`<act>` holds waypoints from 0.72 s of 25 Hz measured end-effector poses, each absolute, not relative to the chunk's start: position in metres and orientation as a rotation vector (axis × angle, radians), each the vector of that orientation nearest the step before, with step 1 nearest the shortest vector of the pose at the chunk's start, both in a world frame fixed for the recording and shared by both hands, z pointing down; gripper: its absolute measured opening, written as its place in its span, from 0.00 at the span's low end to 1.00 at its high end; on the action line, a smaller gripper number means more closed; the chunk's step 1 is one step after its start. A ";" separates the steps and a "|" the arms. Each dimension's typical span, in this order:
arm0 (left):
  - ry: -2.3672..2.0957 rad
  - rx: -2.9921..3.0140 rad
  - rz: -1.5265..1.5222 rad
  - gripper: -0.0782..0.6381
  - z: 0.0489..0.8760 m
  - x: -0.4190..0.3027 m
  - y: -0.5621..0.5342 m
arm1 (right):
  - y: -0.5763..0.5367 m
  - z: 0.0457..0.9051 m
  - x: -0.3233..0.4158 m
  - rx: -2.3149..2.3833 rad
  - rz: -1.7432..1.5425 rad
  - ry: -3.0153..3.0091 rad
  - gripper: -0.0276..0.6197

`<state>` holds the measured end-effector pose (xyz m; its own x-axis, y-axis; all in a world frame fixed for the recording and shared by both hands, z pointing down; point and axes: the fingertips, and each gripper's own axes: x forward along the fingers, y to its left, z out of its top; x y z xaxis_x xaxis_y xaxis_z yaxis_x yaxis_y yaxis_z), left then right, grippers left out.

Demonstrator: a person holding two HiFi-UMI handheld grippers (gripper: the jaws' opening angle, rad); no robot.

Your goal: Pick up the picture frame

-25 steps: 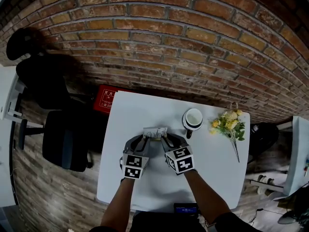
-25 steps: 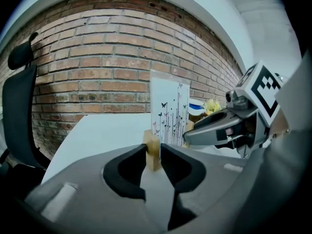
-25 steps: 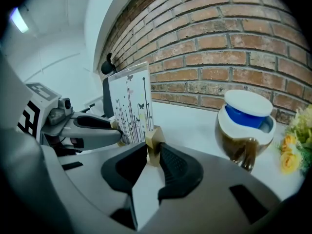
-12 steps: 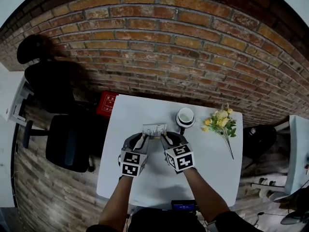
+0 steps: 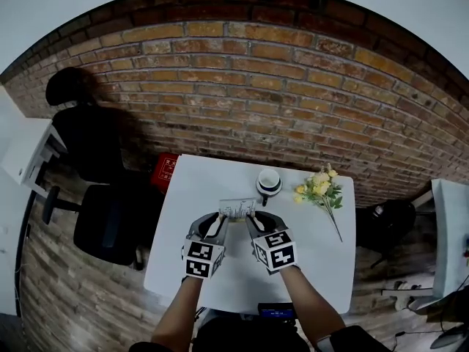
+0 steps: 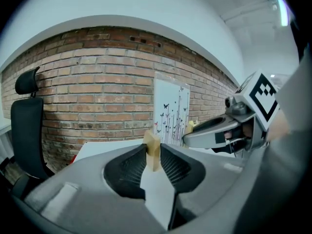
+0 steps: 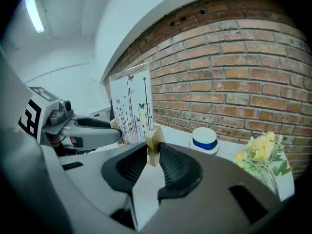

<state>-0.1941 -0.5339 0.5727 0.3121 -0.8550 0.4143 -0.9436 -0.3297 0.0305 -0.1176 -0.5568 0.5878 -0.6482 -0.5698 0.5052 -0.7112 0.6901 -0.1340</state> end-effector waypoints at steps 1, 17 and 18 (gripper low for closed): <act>-1.633 2.319 0.476 0.24 0.571 -0.189 -0.528 | -0.551 0.586 -0.112 0.996 0.446 -2.477 0.18; -1.654 2.296 0.470 0.24 0.576 -0.123 -0.452 | -0.475 0.590 -0.045 1.011 0.457 -2.457 0.18; -1.655 2.295 0.477 0.24 0.577 -0.121 -0.450 | -0.474 0.590 -0.043 1.008 0.457 -2.458 0.18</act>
